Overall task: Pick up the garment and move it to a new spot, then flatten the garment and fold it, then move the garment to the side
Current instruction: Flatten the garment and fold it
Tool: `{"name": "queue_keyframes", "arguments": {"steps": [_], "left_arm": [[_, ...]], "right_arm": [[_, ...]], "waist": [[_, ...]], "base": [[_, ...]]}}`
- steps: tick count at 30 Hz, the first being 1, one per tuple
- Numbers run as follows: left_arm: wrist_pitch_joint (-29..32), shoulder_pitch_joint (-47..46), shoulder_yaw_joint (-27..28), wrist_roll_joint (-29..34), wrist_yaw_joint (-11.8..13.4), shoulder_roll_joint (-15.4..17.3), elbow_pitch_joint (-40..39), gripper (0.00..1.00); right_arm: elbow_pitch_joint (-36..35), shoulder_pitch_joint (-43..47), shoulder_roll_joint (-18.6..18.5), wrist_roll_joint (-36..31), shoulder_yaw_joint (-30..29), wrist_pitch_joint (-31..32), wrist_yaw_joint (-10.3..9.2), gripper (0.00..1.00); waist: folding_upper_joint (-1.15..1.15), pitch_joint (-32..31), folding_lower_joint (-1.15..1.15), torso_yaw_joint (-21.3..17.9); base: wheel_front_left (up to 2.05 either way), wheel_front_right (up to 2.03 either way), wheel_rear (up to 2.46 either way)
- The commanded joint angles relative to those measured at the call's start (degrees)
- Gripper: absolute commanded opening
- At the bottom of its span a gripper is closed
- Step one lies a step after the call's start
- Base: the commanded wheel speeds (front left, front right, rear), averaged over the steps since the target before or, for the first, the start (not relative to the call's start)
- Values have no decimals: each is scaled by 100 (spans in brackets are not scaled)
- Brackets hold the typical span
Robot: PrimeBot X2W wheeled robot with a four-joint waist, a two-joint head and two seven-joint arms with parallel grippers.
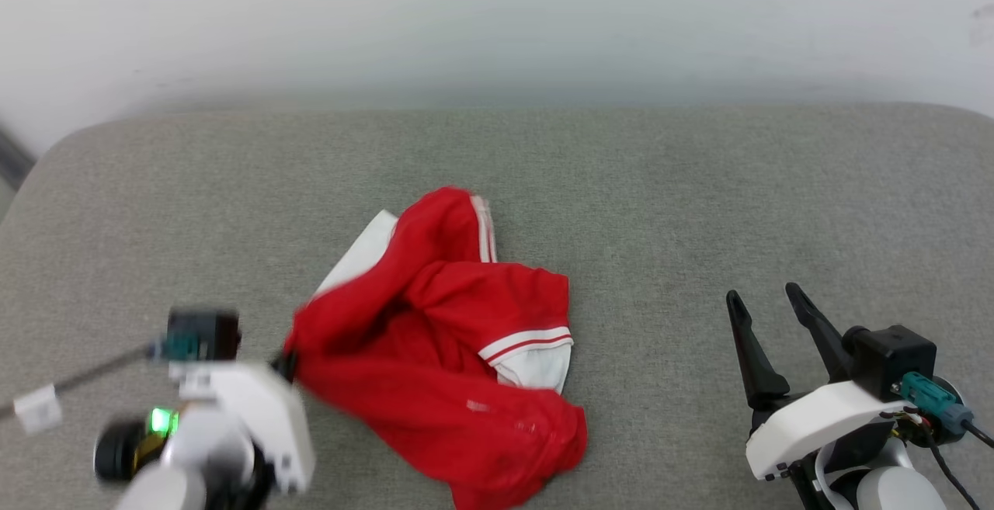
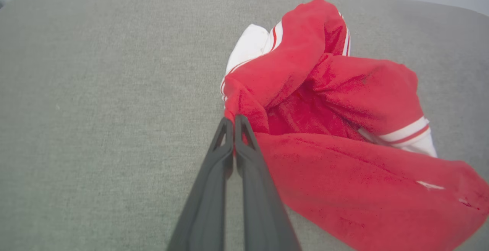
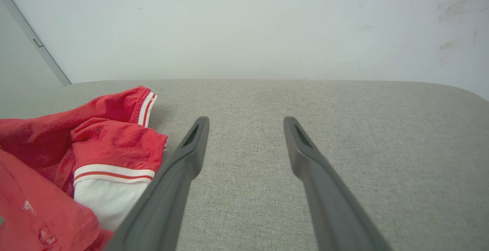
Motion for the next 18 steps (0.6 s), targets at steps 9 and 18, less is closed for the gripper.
{"name": "queue_keyframes", "arguments": {"steps": [9,18], "left_arm": [[5,1777,136,-580,386,-306,89,0],[-1265,1497,177,-114,377,-526,-15,100]], "right_arm": [[-105,213,-1,-76,-57,121,-4,100],[-219,355,0,-139,-84,269,-4,100]], "waist": [[0,-249,0,144],[0,-527,0,119]], "base": [[0,0,0],[0,0,0]]}}
